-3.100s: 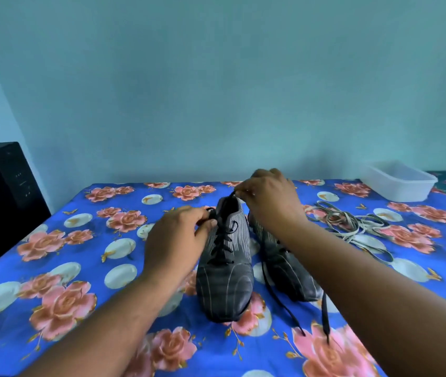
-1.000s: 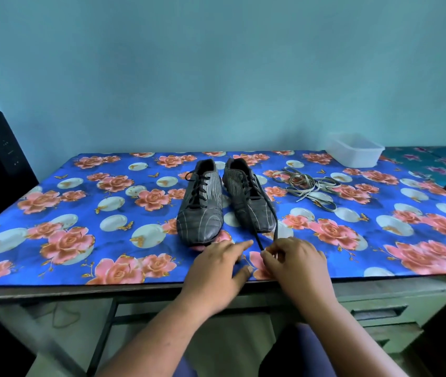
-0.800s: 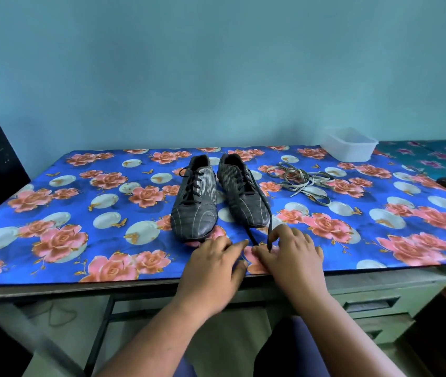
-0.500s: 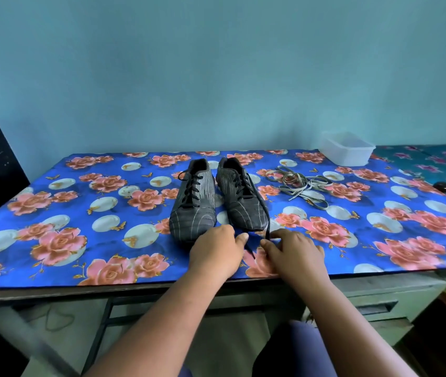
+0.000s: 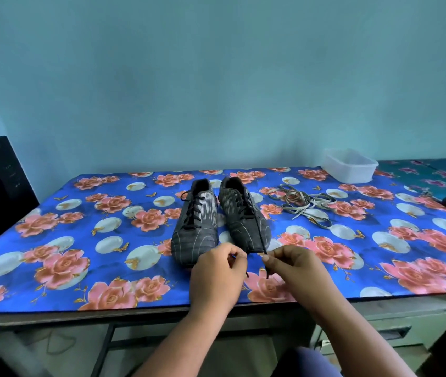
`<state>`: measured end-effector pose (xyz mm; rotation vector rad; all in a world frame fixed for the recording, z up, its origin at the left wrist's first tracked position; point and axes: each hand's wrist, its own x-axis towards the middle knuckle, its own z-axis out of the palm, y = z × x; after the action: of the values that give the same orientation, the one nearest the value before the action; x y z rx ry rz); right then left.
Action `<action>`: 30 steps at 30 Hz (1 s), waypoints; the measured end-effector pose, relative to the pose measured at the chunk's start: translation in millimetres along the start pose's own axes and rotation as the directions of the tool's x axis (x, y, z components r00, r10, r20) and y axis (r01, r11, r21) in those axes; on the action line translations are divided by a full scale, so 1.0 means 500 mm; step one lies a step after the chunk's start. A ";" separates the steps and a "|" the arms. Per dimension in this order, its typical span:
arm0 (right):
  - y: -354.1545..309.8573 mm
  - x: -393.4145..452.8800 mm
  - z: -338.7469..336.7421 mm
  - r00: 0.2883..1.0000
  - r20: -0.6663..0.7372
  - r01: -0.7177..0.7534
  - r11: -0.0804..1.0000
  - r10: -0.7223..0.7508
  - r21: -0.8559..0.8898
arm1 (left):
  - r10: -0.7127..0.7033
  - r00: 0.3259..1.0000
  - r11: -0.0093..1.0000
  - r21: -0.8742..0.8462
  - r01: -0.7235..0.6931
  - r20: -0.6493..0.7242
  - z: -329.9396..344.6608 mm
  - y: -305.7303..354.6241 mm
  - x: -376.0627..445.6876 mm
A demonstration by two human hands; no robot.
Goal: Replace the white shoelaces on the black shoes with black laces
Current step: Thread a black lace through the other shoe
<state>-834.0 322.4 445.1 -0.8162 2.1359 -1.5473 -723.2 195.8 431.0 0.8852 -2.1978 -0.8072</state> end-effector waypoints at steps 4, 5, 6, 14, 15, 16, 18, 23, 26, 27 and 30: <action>-0.005 -0.002 0.014 0.999 0.043 0.012 1.000 -0.013 0.028 | -0.021 0.996 0.974 -0.223 0.039 0.083 -0.001 0.011 -0.012; -0.007 -0.002 0.016 0.999 0.036 0.020 0.999 -0.021 0.028 | -0.024 0.995 0.968 -0.245 0.047 0.096 0.001 0.011 -0.011; -0.009 -0.003 0.015 0.999 0.029 0.024 0.999 -0.025 0.033 | -0.027 0.994 0.965 -0.258 0.053 0.102 0.003 0.010 -0.009; -0.011 -0.005 -0.013 0.998 0.054 0.025 0.997 -0.021 -0.077 | 0.060 0.985 0.995 -0.091 -0.046 0.160 0.021 0.010 -0.014; -0.015 -0.005 -0.017 0.998 0.061 0.013 0.995 -0.007 -0.101 | 0.080 0.984 0.996 -0.057 -0.072 0.160 0.023 0.014 -0.016; -0.018 -0.005 -0.019 0.998 0.059 0.007 0.992 0.001 -0.128 | 0.094 0.983 0.995 -0.036 -0.090 0.159 0.025 0.016 -0.017; -0.023 0.001 -0.022 0.999 0.032 0.005 0.987 0.000 -0.161 | 0.115 0.978 0.992 -0.079 -0.102 0.176 0.026 0.021 -0.015; -0.028 0.017 -0.037 0.998 0.054 0.037 0.979 -0.026 -0.200 | 0.004 0.931 0.906 -0.396 0.152 0.366 0.009 0.031 -0.007; -0.026 0.019 -0.047 0.996 0.087 0.047 0.982 -0.031 -0.182 | -0.087 0.822 0.808 -0.443 0.389 0.563 -0.023 0.036 0.017; -0.023 0.021 -0.048 0.996 0.082 0.052 0.983 -0.038 -0.175 | -0.100 0.800 0.814 -0.414 0.407 0.591 -0.030 0.038 0.029; -0.024 0.021 -0.046 0.997 0.062 0.045 0.992 -0.038 -0.117 | -0.217 0.804 0.802 -0.369 0.471 0.554 -0.028 0.043 0.077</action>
<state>-853.5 329.6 464.2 -0.9397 2.1971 -1.4081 -743.1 175.2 467.7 0.9072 -2.0663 -1.8684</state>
